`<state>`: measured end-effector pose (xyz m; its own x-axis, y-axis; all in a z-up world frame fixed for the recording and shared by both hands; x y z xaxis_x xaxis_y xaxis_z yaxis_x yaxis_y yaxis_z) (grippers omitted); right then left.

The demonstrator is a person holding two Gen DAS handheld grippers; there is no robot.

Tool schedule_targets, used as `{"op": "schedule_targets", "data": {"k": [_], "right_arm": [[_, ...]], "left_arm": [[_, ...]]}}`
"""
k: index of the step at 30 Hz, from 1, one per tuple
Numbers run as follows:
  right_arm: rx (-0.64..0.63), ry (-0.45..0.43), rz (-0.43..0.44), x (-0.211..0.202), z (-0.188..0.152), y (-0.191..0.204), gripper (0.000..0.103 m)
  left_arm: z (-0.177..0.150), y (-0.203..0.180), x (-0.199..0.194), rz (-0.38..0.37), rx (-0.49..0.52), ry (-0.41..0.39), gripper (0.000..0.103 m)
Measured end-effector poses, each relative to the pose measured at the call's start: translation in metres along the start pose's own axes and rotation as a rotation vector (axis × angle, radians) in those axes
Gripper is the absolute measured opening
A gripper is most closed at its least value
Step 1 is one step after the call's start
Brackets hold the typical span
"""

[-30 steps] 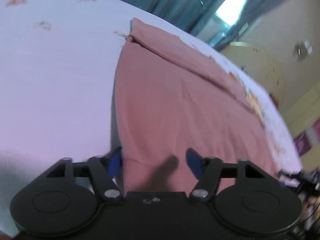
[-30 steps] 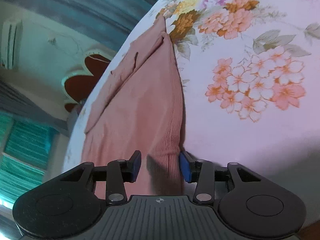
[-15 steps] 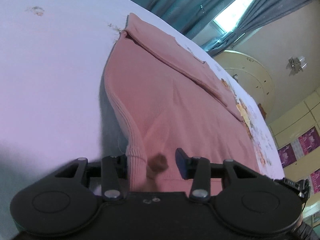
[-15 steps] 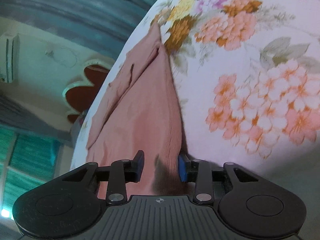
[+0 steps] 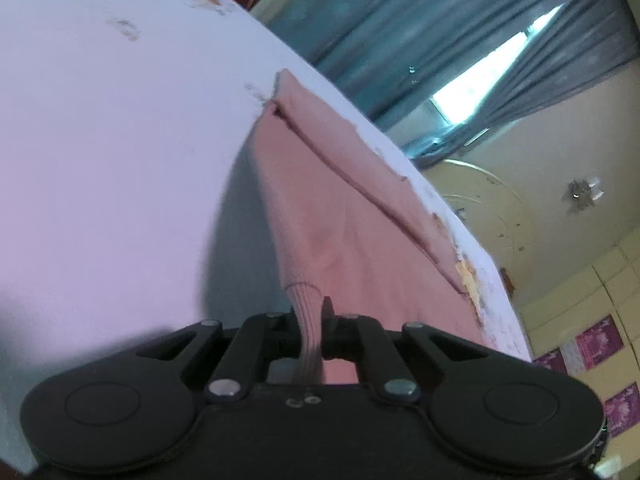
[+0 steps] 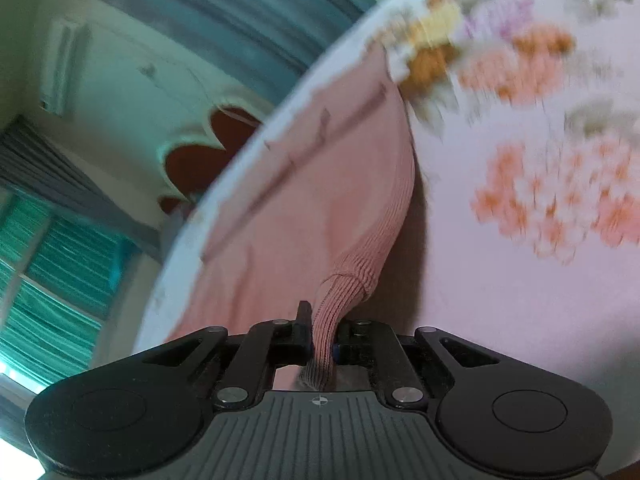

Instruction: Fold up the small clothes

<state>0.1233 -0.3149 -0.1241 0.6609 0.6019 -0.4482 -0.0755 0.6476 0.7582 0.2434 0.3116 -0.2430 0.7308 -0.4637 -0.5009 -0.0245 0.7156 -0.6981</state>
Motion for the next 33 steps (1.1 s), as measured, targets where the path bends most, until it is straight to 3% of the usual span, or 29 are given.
{"op": "schedule_targets", "data": {"k": [2, 4, 8, 14, 20, 26, 33], "right_arm": [[-0.034, 0.006, -0.045, 0.004, -0.002, 0.0, 0.008], [-0.018, 0.044, -0.085, 0.018, -0.004, -0.009, 0.008], [-0.023, -0.013, -0.053, 0.013, 0.011, 0.006, 0.008], [-0.063, -0.11, -0.006, 0.013, 0.067, 0.042, 0.008], [-0.064, -0.17, -0.009, 0.04, 0.138, 0.064, 0.008], [-0.02, -0.222, -0.044, 0.08, 0.205, 0.064, 0.008], [0.028, -0.187, -0.101, 0.151, 0.251, 0.036, 0.008]], "left_arm": [[-0.007, 0.005, 0.011, 0.062, 0.004, 0.045, 0.005], [-0.005, 0.009, 0.007, 0.025, -0.067, 0.008, 0.005], [0.009, 0.007, -0.005, -0.079, -0.169, -0.06, 0.005], [0.054, -0.031, -0.005, -0.187, -0.191, -0.153, 0.005], [0.12, -0.062, 0.028, -0.298, -0.233, -0.192, 0.005], [0.171, -0.086, 0.088, -0.269, -0.206, -0.16, 0.005], [0.206, -0.074, 0.149, -0.186, -0.221, -0.087, 0.005]]}}
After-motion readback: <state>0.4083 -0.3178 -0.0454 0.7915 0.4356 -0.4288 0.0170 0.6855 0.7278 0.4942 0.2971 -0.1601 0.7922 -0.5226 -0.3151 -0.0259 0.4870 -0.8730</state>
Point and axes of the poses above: each gripper's, at about its wrist camera, not at the fingertips, and x roughly the way its jaws point, y to its left, z to its top, the point moved 4 cm from there along x, roughly the way its jaws point, and after that the axes turned 2 degrees about -x, right-handed, at the moved point
